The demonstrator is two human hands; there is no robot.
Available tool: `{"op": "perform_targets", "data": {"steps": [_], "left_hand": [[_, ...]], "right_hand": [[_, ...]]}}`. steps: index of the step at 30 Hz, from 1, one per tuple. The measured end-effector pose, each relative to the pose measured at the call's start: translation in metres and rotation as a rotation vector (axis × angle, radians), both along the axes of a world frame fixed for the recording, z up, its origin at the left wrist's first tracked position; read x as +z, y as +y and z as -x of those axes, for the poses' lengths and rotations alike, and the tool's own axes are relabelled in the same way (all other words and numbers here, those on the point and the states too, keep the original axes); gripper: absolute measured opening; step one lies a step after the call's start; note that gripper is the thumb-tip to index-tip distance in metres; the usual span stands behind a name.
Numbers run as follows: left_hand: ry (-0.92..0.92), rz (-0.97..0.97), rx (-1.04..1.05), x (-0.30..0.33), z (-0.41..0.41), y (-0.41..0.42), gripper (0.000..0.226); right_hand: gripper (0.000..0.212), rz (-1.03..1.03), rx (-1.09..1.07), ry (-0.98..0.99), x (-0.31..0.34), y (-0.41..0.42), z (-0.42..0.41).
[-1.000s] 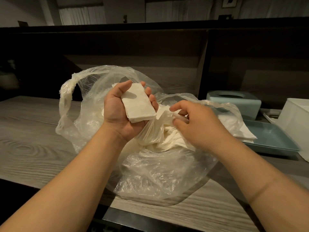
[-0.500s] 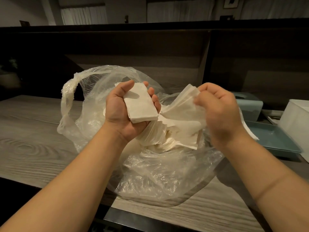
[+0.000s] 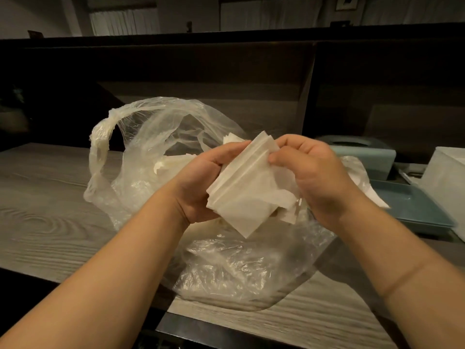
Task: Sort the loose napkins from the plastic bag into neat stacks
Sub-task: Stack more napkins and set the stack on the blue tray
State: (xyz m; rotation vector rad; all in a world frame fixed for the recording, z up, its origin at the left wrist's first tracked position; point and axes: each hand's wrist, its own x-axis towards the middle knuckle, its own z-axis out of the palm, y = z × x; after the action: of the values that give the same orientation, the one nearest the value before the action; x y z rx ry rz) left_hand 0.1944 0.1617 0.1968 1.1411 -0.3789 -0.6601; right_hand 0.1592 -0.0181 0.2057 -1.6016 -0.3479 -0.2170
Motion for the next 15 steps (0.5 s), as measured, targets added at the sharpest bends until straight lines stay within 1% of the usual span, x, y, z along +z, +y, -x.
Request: {"op": "perform_targets", "data": {"steps": [3, 6, 12, 15], "left_hand": [[-0.019, -0.068, -0.004, -0.0012, -0.0005, -0.0019, 0.052], [-0.011, -0.097, 0.022, 0.0000, 0.0009, -0.0043, 0.051], [-0.016, -0.135, 0.061, -0.0028, 0.0009, -0.0061, 0.052], [-0.020, -0.155, 0.023, -0.0033, 0.0018, -0.0065, 0.054]], "right_hand": [[0.014, 0.068, -0.022, 0.005, -0.0019, 0.0012, 0.0003], [0.013, 0.106, -0.044, -0.025, -0.0027, 0.0024, 0.0003], [0.015, 0.279, -0.154, -0.141, -0.0055, 0.0023, -0.0026], [0.015, 0.300, -0.172, -0.168, -0.0053, 0.0022, -0.0022]]}}
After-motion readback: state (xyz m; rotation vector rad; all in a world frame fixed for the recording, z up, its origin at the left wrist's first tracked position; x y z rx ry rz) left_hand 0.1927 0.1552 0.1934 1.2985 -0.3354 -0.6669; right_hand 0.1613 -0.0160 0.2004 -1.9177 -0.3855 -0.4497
